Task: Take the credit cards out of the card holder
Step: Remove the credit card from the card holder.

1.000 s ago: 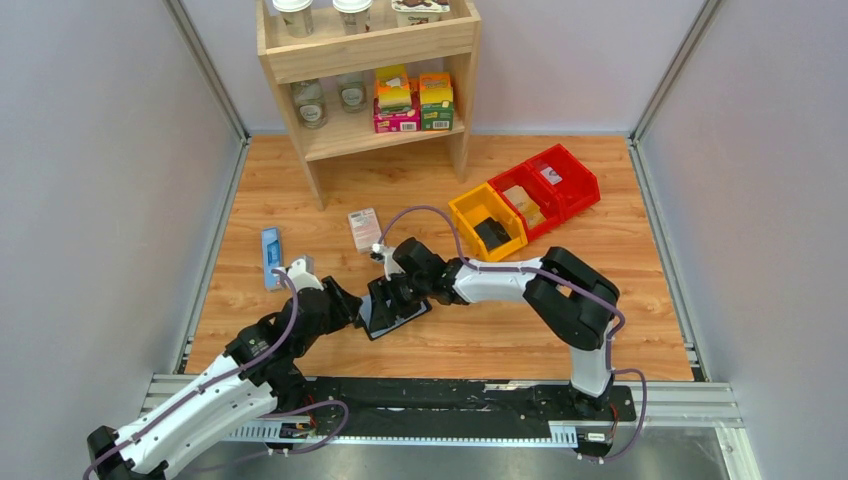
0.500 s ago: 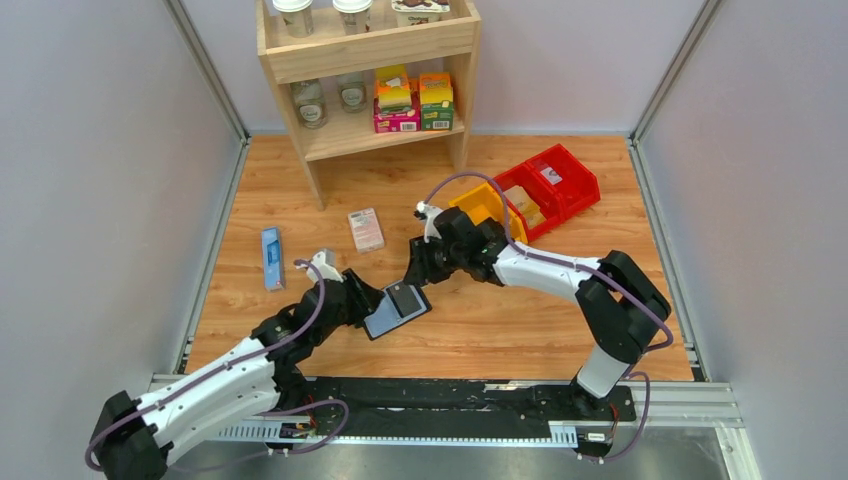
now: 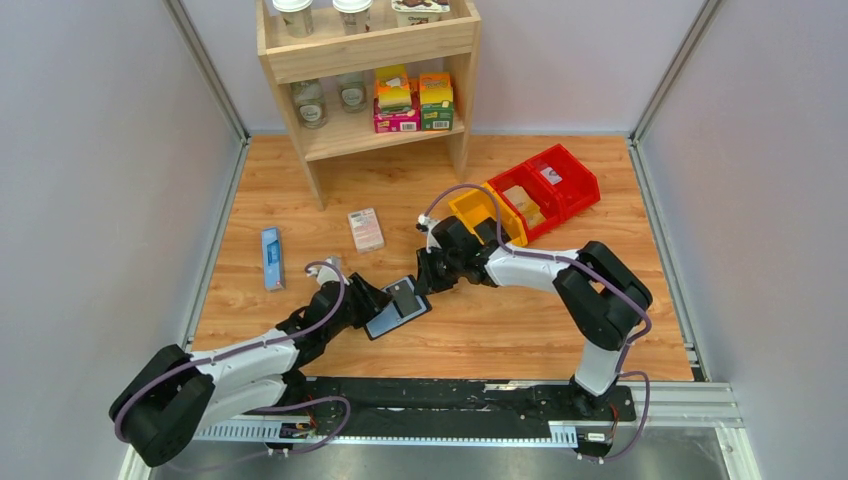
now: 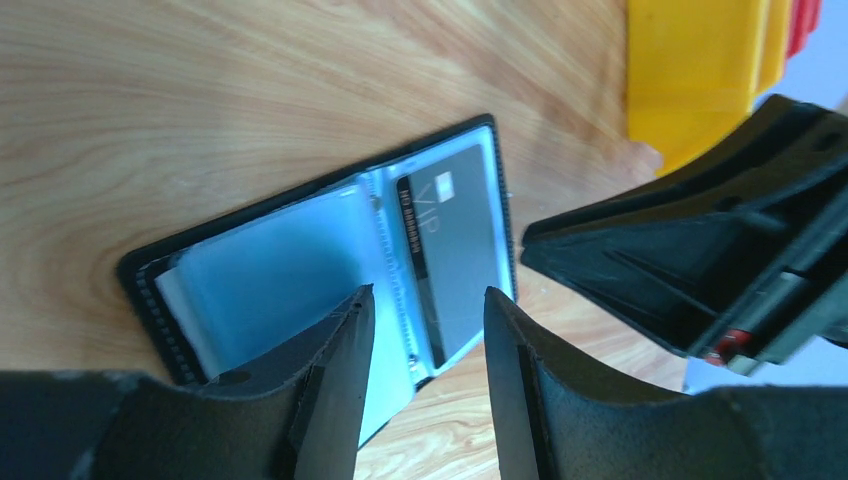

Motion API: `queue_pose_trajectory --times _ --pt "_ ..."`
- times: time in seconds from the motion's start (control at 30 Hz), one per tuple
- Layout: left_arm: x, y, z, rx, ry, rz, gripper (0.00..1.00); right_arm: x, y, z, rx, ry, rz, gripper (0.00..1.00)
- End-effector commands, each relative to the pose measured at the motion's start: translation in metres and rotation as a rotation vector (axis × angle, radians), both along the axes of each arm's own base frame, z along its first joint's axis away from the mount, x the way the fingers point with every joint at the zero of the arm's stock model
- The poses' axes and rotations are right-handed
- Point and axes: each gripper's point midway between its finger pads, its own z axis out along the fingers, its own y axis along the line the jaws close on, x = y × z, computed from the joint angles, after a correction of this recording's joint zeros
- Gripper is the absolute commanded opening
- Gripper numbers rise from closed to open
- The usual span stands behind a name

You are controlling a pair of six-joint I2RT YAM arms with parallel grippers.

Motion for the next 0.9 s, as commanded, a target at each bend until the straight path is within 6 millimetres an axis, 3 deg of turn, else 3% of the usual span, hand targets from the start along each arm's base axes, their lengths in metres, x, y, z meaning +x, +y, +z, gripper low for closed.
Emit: queue_pose_trajectory --times 0.0,0.53,0.67,0.87 --pt "0.009 -0.015 0.022 -0.115 -0.065 -0.016 0.52 0.004 0.013 0.002 0.036 -0.011 0.026 0.19" --pt "0.0 -0.01 -0.009 -0.096 0.039 0.013 0.52 -0.01 0.02 -0.009 0.041 0.039 0.074 0.17" --pt "0.001 -0.017 -0.01 -0.122 0.04 -0.005 0.51 -0.013 0.022 -0.01 0.035 0.036 0.087 0.17" --pt "0.005 -0.032 0.004 -0.215 -0.013 -0.046 0.39 -0.013 0.019 -0.013 0.018 0.037 0.078 0.17"
